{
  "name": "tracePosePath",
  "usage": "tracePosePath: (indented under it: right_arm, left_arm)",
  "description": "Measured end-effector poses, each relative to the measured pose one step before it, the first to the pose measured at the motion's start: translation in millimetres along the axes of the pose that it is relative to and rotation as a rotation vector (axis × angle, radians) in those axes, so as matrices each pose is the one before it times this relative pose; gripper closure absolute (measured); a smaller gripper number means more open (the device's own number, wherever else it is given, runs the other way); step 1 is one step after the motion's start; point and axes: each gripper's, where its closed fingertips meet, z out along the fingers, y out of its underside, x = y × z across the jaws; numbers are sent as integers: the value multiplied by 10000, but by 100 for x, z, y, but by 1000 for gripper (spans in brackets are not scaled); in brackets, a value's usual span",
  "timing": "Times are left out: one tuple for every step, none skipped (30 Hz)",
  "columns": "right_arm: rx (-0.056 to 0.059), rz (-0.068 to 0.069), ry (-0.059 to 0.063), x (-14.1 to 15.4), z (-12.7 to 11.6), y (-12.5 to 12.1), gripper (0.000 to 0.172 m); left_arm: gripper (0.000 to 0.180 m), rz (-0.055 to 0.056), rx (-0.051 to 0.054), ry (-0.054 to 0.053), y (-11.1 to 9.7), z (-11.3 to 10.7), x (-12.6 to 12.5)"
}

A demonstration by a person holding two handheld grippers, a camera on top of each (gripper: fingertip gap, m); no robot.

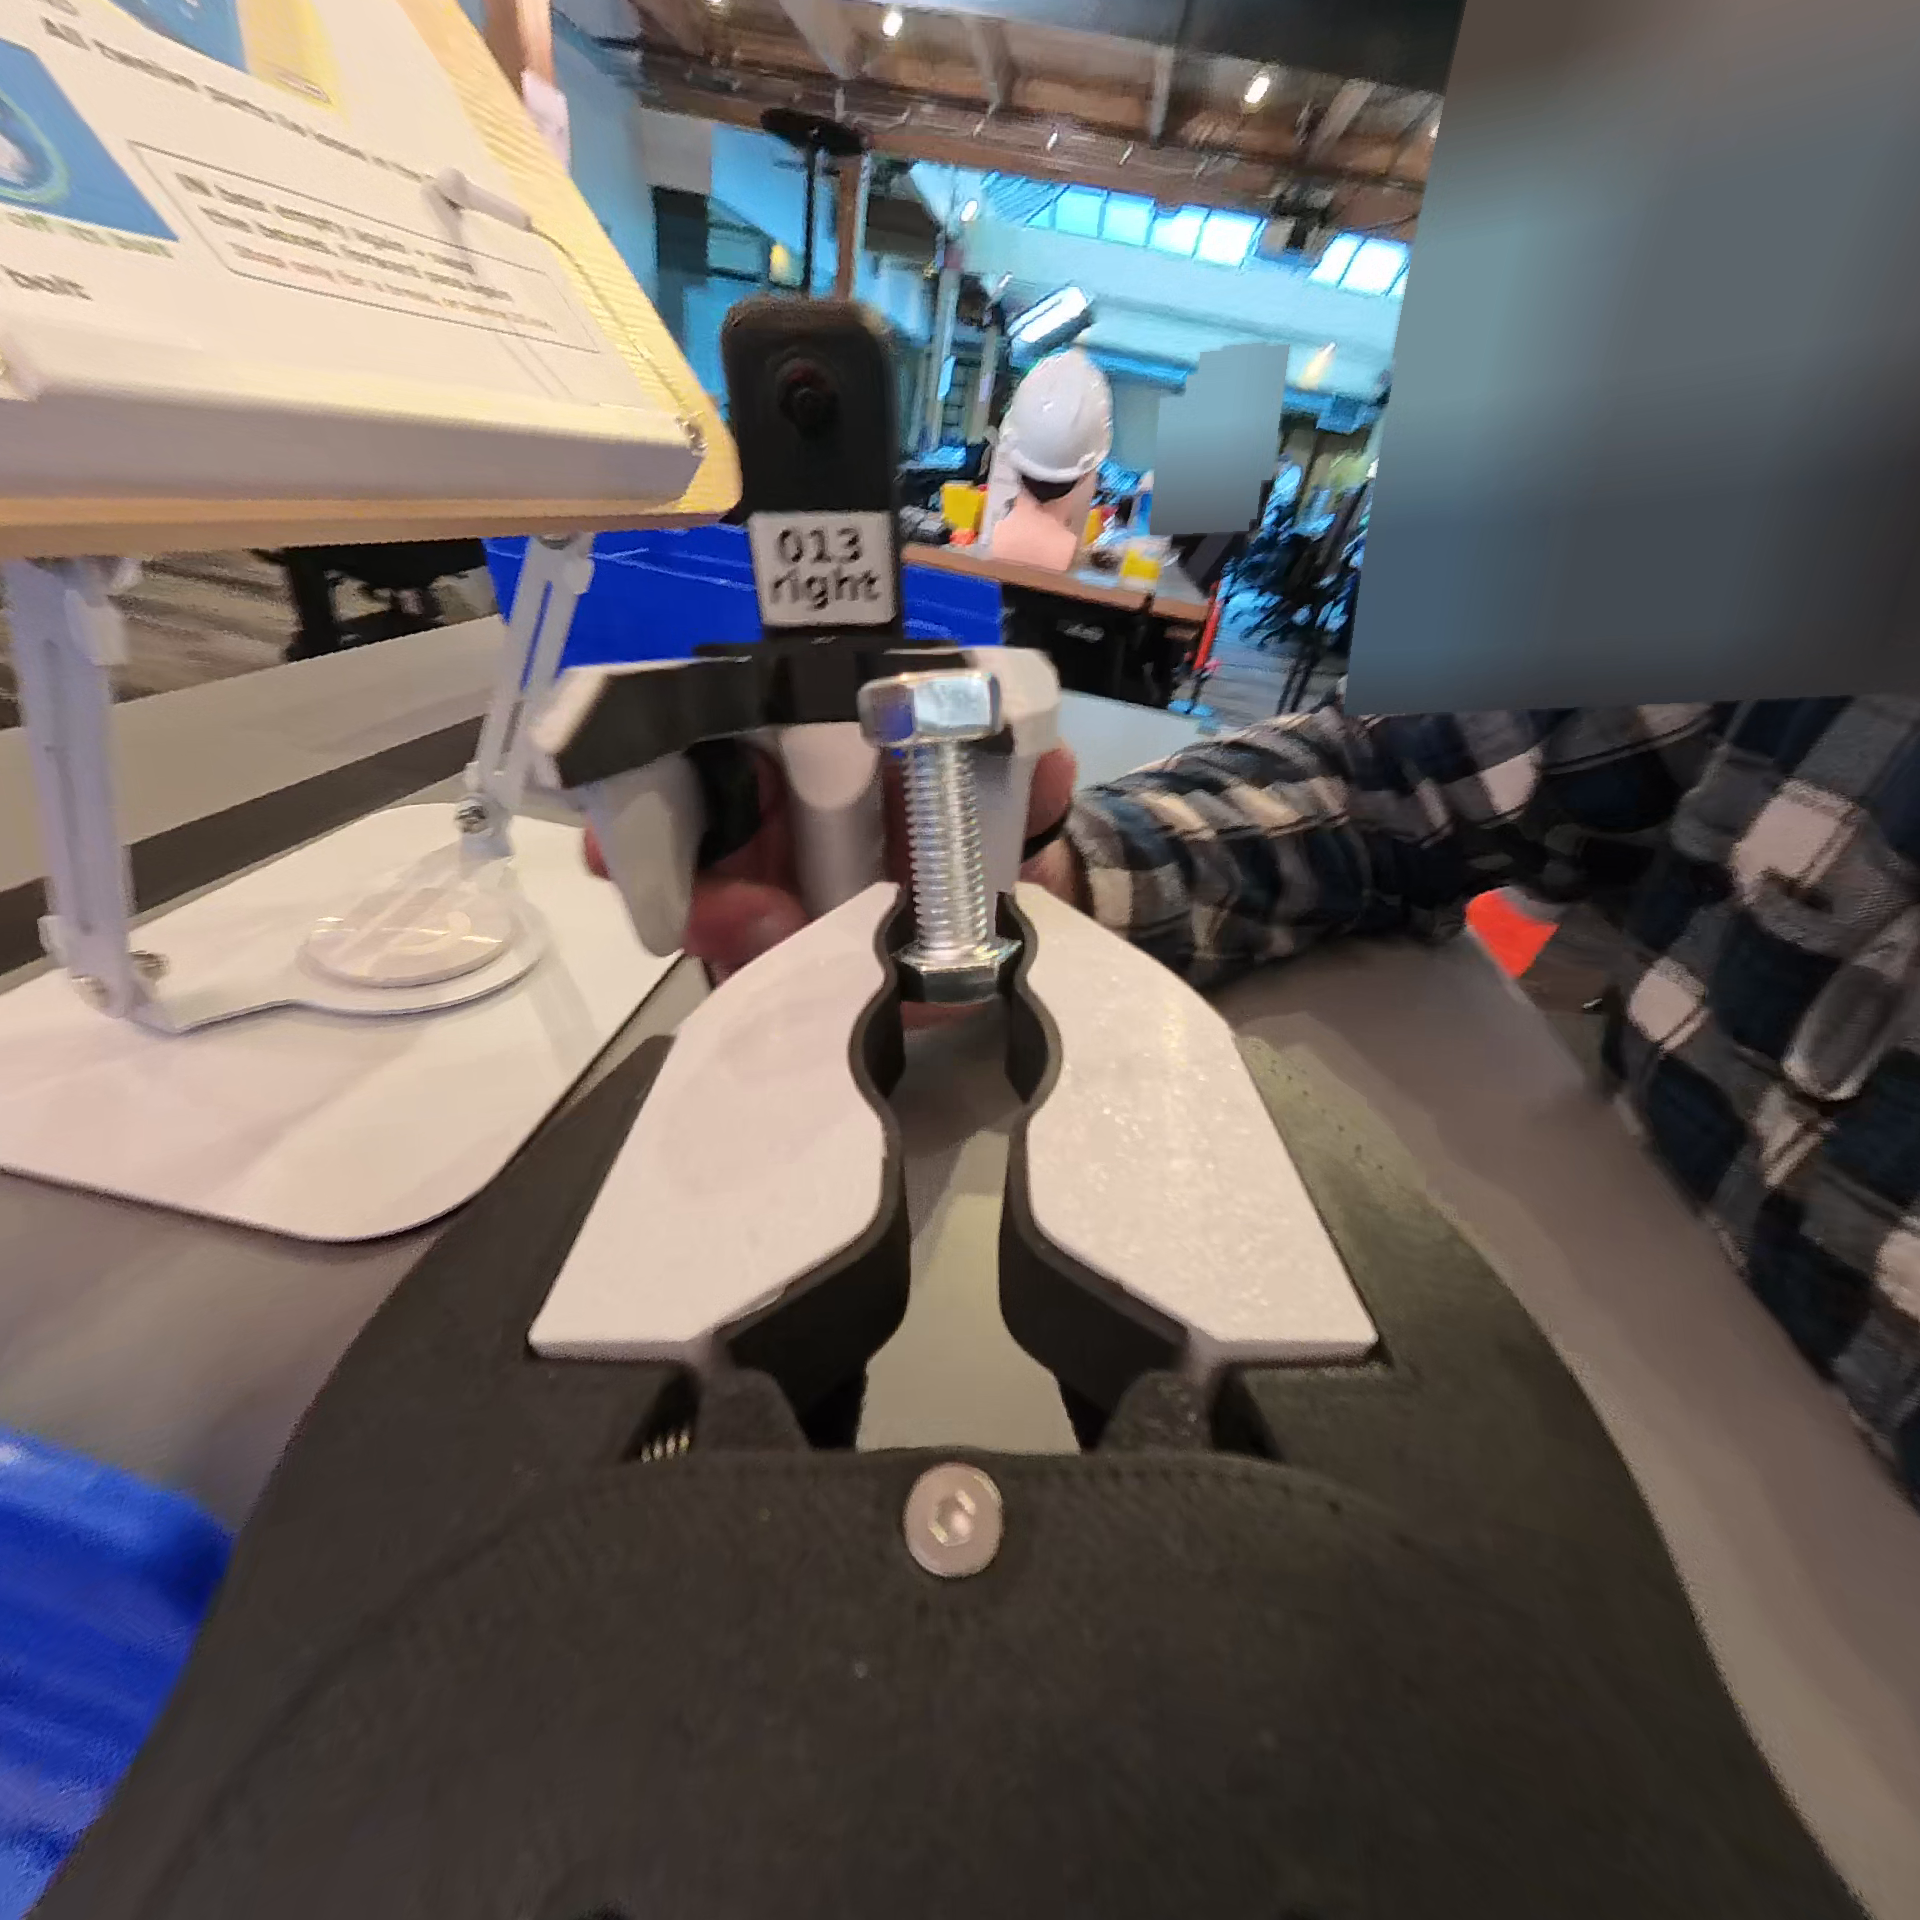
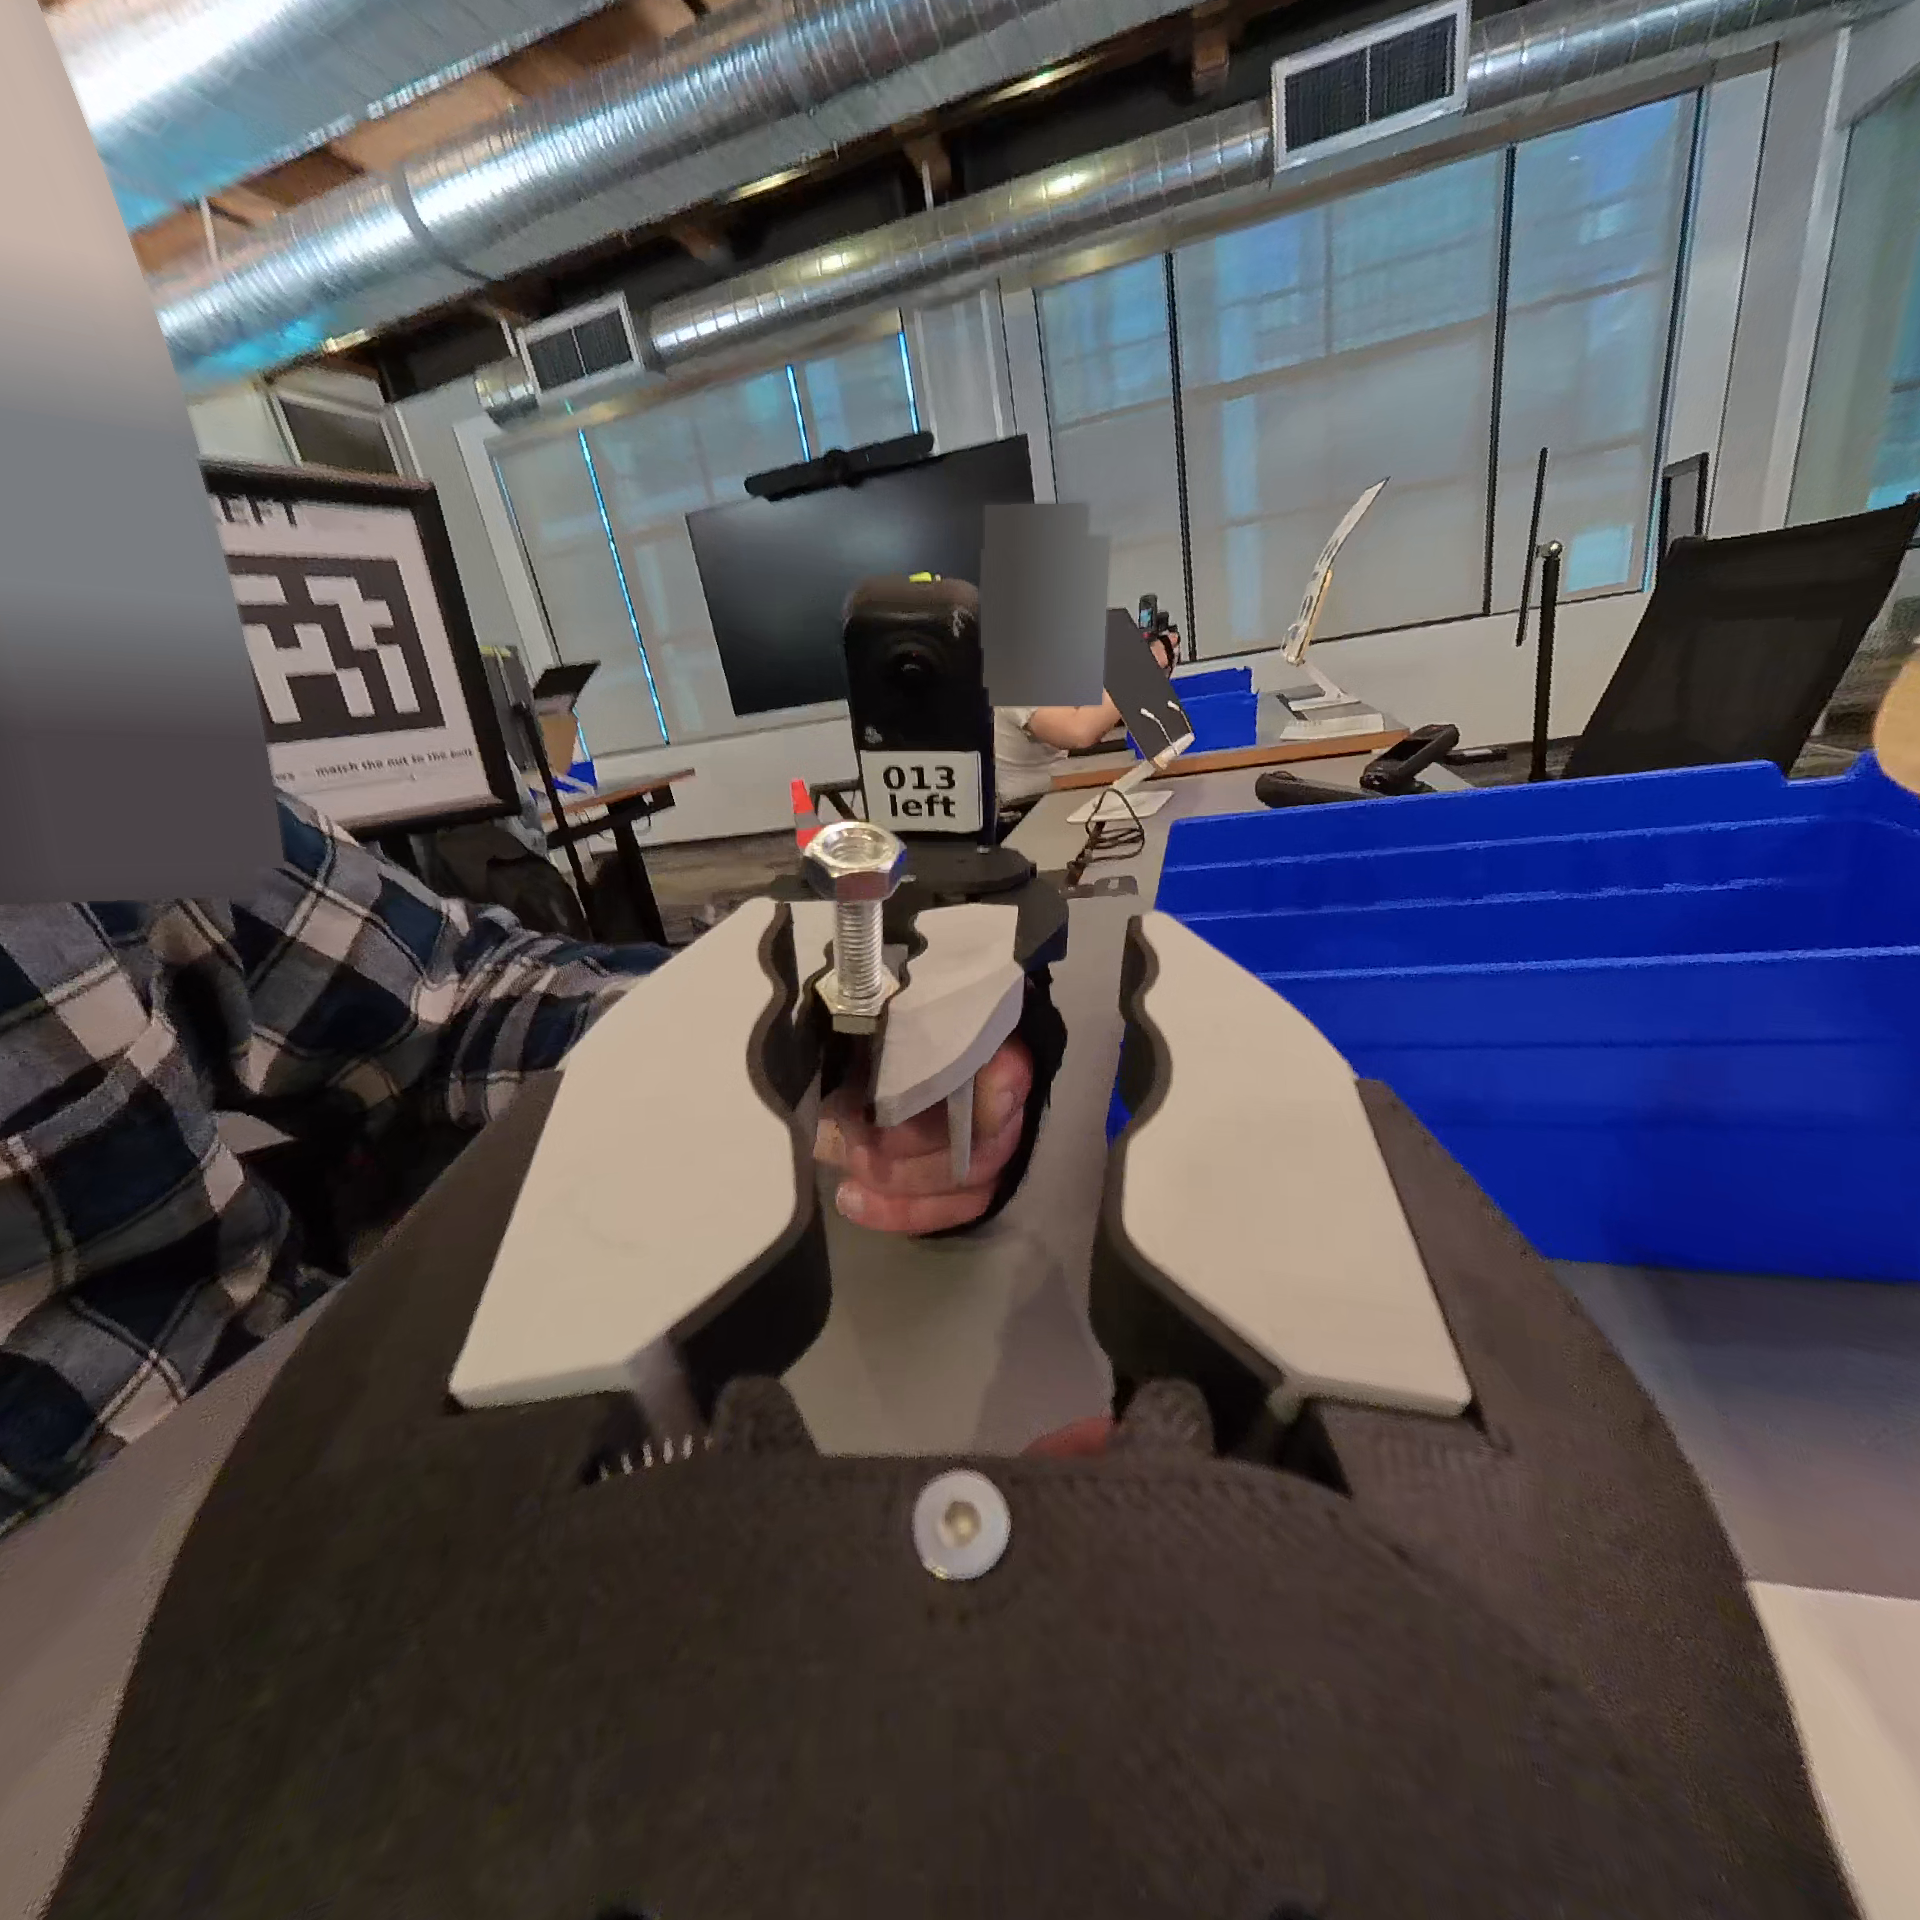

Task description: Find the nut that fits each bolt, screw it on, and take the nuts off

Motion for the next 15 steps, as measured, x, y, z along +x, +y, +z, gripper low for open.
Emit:
tracePosePath:
  right_arm:
    - [-137,-125,5,-182,31,-16,112]
    - [-78,-71,-31,-218,27,-134,114]
    - [-177,-67,5,-134,49,-4,115]
    - [-300,-132,63,-38,56,183,116]
    - [-290,-180,94,3,45,202,119]
    - [-225,-137,62,-51,49,142,119]
    - [-202,-62,-15,-140,93,83,122]
    - [-211,-47,-60,-211,136,74,123]
    - [-196,-80,-36,-203,154,33,125]
    - [-172,-79,24,-137,149,4,126]
    - [-182,-23,73,-41,184,47,127]
    - [-213,30,90,22,193,136,127]
    - [-202,37,40,-27,195,164,127]
    - [-131,32,36,-23,154,97,127]
    - [-82,68,109,95,109,50,127]
  left_arm:
    - [166,211,-172,-183,33,-64,-97]
    - [166,276,-243,-216,79,-69,-87]
    - [166,385,-355,-327,162,-52,-181]
    - [166,412,-428,-367,240,-52,-224]
    - [166,382,-348,-305,125,-91,-170]
    - [166,203,-131,-187,-101,-162,-89]
    - [166,97,-19,-186,-218,-229,-188]
    - [166,170,-110,-236,-83,-249,-288]
    - [166,281,-252,-303,131,-218,-356]
    - [166,286,-248,-280,178,-165,-313]
    - [166,208,-167,-213,103,-101,-210]
    - [166,168,-137,-148,66,-55,-108]
    - [166,154,-135,-146,80,-4,-105]
    - [166,153,-129,-134,102,16,-78]
    - [166,124,-103,-99,100,19,-57]
